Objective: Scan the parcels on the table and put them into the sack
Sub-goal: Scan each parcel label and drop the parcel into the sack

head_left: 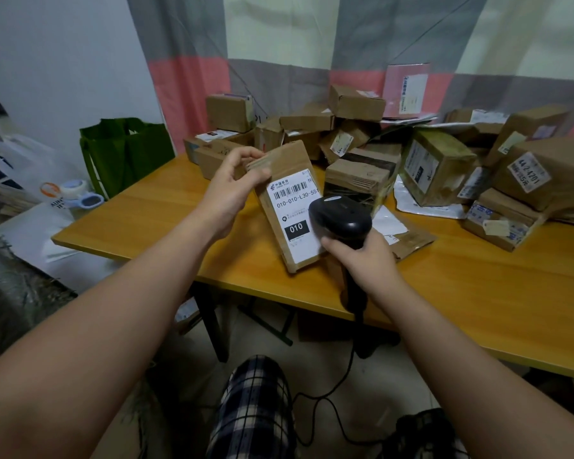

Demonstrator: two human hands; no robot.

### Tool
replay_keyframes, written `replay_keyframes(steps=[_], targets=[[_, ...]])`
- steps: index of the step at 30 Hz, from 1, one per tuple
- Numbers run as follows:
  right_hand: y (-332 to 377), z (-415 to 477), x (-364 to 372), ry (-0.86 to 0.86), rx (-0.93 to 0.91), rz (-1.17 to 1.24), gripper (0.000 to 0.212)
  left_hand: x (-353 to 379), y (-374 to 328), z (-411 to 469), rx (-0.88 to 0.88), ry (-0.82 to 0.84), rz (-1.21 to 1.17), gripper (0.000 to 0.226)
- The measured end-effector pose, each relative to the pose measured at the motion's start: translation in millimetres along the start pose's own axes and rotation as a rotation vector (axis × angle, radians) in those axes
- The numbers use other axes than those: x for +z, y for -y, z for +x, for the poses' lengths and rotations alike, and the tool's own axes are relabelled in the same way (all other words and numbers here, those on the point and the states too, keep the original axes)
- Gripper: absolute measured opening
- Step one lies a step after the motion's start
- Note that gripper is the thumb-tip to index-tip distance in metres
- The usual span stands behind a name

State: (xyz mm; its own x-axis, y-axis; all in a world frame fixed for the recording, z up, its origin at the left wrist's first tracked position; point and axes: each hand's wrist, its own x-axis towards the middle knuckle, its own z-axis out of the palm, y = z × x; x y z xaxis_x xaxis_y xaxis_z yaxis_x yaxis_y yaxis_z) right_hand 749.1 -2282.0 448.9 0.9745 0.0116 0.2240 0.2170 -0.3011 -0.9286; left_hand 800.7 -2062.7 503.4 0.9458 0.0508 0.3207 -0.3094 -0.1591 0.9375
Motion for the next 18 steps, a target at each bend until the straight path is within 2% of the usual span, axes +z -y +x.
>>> replay_keyframes(steps=[4,8,11,18], targets=[[0.8,3.9,0.6,0.007,0.033,-0.014,0.027,-2.2,5.9,0.9,0.061,-0.026,0.053,0.021],[9.9,0.0,-0.2,-0.045,-0.025,-0.055,0.017,2.1,13.0,-0.3,0.13,-0.096,0.072,0.027],[18.6,-9.1,-4.8,-0.039,-0.031,0.003,0.018,2.2,13.1,1.5,0.138,-0.099,0.069,0.032],[32.7,-21.0,-17.7,-0.034,-0.101,-0.049,0.012,-2.9,14.8,1.7,0.11,-0.092,0.057,0.025]])
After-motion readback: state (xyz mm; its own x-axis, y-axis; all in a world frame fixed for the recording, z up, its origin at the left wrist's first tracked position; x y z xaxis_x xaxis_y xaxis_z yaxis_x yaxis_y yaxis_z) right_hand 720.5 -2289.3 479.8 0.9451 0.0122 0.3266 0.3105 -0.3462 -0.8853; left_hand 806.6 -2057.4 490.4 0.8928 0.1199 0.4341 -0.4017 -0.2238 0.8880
